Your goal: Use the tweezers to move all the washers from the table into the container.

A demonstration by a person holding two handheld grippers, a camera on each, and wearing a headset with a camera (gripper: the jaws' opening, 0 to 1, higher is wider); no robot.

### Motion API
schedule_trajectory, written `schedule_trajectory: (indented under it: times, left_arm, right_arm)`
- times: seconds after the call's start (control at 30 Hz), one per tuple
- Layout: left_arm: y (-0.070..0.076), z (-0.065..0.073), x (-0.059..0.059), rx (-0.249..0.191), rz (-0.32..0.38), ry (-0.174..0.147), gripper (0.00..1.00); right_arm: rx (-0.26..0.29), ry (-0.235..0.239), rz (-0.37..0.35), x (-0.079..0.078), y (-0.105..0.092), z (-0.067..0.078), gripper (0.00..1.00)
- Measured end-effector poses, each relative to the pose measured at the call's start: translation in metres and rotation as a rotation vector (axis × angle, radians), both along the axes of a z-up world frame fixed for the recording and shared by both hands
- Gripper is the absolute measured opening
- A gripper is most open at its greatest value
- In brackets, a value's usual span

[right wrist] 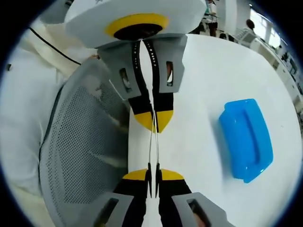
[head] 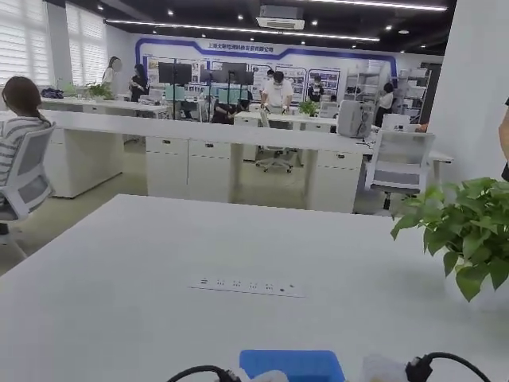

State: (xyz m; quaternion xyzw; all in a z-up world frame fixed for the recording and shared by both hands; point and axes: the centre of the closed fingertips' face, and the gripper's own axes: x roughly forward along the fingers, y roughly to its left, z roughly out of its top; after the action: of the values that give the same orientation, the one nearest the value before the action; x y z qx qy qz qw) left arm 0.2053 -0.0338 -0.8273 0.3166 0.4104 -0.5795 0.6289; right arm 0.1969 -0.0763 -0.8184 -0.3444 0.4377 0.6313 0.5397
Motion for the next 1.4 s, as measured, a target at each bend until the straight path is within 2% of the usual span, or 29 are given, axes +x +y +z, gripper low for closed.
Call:
schedule_trajectory:
  times: [0.27,0.4,0.63,0.77,0.9,1.07,1.13,1.2,1.3,1.4]
  left_arm:
    - [-0.007,-0.009,0.003,-0.007,0.01,0.023,0.0]
    - [-0.005,-0.022,0.004,0.031,0.008,0.028,0.0]
    - [-0.006,-0.036,0.004,0.049,0.01,0.061,0.0]
    - [-0.006,-0.039,0.009,0.063,0.021,0.073,0.0]
    - [-0.004,-0.043,0.013,0.087,0.012,0.046,0.0]
    - [0.002,-0.051,0.013,0.118,0.003,0.056,0.0]
    - [0.004,-0.052,0.015,0.128,0.016,0.05,0.0]
    - [0.006,-0.053,0.014,0.144,0.048,0.073,0.0]
    - [0.007,-0.056,0.015,0.156,0.009,0.04,0.0]
    - [0.006,-0.056,0.015,0.159,0.009,0.046,0.0]
  right_arm:
    - [0.014,0.015,-0.103,0.004,-0.01,-0.021,0.06]
    - [0.002,0.022,-0.149,0.009,-0.018,-0.036,0.07]
    - [-0.038,0.019,-0.144,0.014,-0.026,-0.051,0.07]
    - [-0.046,0.024,-0.13,0.02,-0.025,-0.055,0.07]
    - [-0.032,0.021,-0.122,0.025,-0.019,-0.054,0.07]
    - [-0.001,0.021,-0.132,0.031,-0.01,-0.052,0.09]
    - [0.018,0.018,-0.152,0.034,-0.008,-0.051,0.09]
    - [0.032,0.02,-0.168,0.036,-0.008,-0.05,0.1]
    - [0.05,0.019,-0.198,0.04,-0.006,-0.05,0.12]
    - [0.046,0.018,-0.208,0.039,-0.009,-0.053,0.13]
